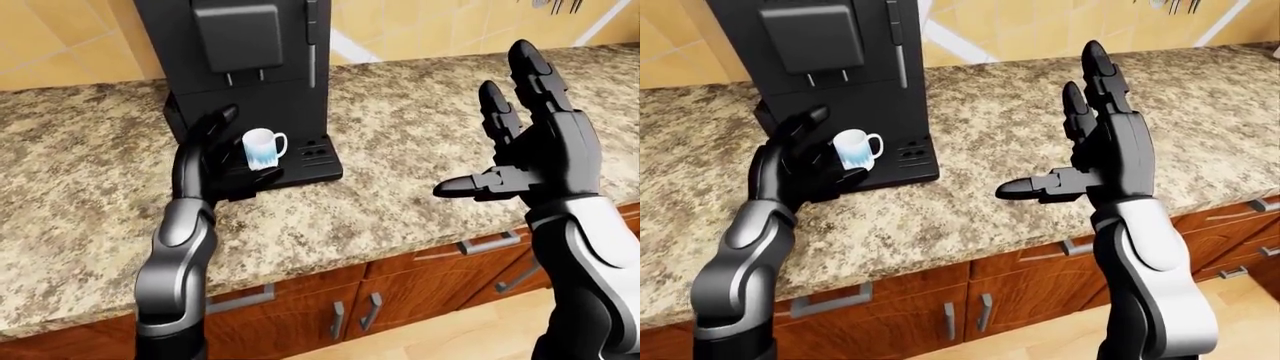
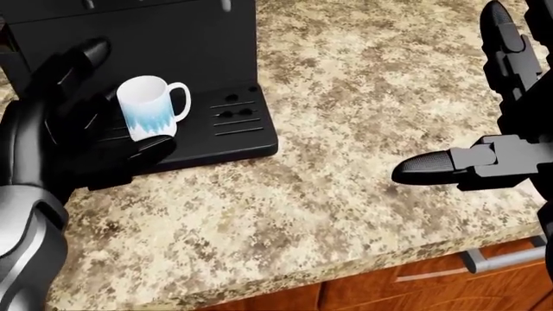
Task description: Pick the mug from under the coffee machine dispenser and place it on the counter.
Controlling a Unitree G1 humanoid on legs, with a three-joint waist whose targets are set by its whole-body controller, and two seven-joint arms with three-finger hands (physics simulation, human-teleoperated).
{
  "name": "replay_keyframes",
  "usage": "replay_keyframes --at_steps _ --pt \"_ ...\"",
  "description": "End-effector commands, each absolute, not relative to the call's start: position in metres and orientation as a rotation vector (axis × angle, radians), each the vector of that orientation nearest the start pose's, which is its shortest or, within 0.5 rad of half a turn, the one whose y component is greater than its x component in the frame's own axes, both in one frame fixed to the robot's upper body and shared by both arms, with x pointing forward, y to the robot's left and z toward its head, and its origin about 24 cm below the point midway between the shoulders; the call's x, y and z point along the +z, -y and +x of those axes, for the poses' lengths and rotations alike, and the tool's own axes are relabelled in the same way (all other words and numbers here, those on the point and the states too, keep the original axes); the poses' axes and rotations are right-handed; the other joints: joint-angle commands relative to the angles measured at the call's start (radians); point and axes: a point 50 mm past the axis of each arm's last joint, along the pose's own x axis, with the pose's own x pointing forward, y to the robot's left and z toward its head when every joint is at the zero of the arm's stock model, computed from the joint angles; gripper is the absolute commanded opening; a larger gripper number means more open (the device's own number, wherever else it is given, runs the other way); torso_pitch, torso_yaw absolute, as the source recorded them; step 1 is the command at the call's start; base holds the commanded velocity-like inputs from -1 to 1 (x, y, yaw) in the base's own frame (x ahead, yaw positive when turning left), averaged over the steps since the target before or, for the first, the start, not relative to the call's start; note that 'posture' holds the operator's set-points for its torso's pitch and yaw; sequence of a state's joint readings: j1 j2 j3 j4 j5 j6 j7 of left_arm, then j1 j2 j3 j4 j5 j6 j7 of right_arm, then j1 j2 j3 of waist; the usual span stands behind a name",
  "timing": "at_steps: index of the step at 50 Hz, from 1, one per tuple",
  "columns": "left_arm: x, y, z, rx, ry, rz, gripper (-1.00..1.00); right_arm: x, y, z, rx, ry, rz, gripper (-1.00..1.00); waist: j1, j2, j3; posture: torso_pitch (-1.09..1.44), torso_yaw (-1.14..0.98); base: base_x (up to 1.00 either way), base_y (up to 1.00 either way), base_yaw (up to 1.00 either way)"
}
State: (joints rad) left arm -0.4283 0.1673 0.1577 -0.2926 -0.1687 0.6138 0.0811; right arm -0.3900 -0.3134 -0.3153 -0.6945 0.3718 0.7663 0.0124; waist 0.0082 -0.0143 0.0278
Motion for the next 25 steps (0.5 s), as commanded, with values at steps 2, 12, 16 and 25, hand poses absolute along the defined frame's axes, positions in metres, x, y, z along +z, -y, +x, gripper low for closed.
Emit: replay_keyframes --at_steps 2,12,16,25 --pt "0.197 -0.178 0.305 0.067 0.221 -0.017 0.5 0.251 0.198 0.244 0.046 0.438 -0.035 1.0 0.0 -0.001 -0.022 0.0 0.0 0.0 0.0 0.0" --pt "0.199 -0.171 0.311 0.059 0.232 -0.014 0.5 0.251 0.199 0.243 0.045 0.44 -0.034 1.0 0.0 -0.002 -0.022 0.0 0.0 0.0 0.0 0.0" --pt "0.198 -0.168 0.314 0.051 0.23 -0.013 0.5 0.252 0.2 0.243 0.045 0.442 -0.034 1.0 0.001 -0.003 -0.022 0.0 0.0 0.0 0.0 0.0" --pt "0.194 -0.166 0.324 0.052 0.22 -0.013 0.5 0.254 0.2 0.244 0.045 0.444 -0.033 1.0 0.001 -0.005 -0.022 0.0 0.0 0.0 0.0 0.0"
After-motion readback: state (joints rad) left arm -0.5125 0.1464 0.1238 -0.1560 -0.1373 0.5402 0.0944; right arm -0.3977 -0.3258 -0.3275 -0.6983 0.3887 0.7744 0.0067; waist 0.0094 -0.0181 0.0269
